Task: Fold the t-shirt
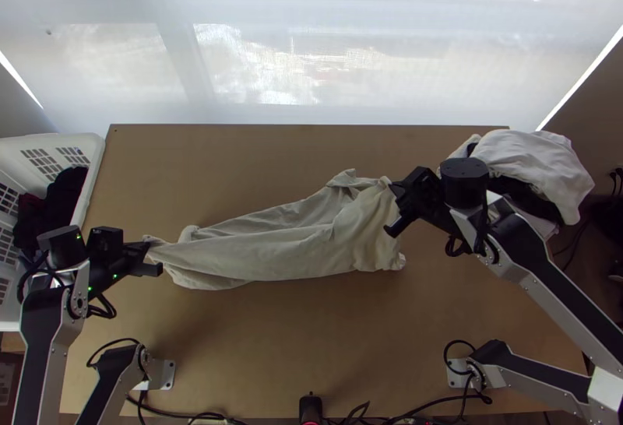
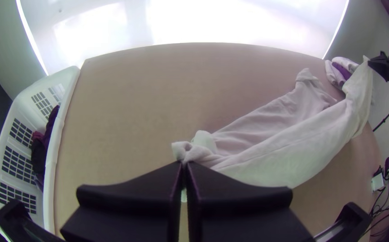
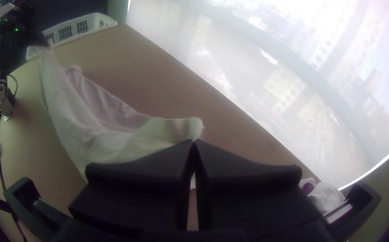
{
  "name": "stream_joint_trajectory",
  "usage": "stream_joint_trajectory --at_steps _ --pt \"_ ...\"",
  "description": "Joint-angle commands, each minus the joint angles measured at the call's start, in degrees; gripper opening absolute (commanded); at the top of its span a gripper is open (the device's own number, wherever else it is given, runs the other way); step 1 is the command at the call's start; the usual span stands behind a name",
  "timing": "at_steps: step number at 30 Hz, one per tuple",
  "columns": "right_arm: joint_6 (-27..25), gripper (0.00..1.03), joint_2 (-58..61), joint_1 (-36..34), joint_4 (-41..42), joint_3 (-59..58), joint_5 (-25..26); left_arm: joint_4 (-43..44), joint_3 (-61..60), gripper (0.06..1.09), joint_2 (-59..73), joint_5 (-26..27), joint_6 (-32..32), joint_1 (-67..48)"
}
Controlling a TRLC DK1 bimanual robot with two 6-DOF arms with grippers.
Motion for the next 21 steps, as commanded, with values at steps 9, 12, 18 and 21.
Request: stream_joint_trajectory --at_steps 9,12,18,21 --pt "-1.30 0.03 21.32 -5.76 8.29 9.64 -2.50 9.20 -1.25 0.09 11.13 -0.04 0.31 1.84" --pt "-1.30 0.03 24.30 -5.85 9.08 11.14 -2.68 9.99 -1.69 0.09 11.92 -0.04 0.31 2.10" --pt "-1.65 0.03 29.93 -5.85 10.05 13.77 -2.68 11.75 -1.60 0.09 13.85 -0.04 0.05 2.01" --pt "-2.09 0.03 33.00 -6.38 11.28 15.27 -2.68 13.15 -0.81 0.09 15.70 -0.13 -0.57 1.75"
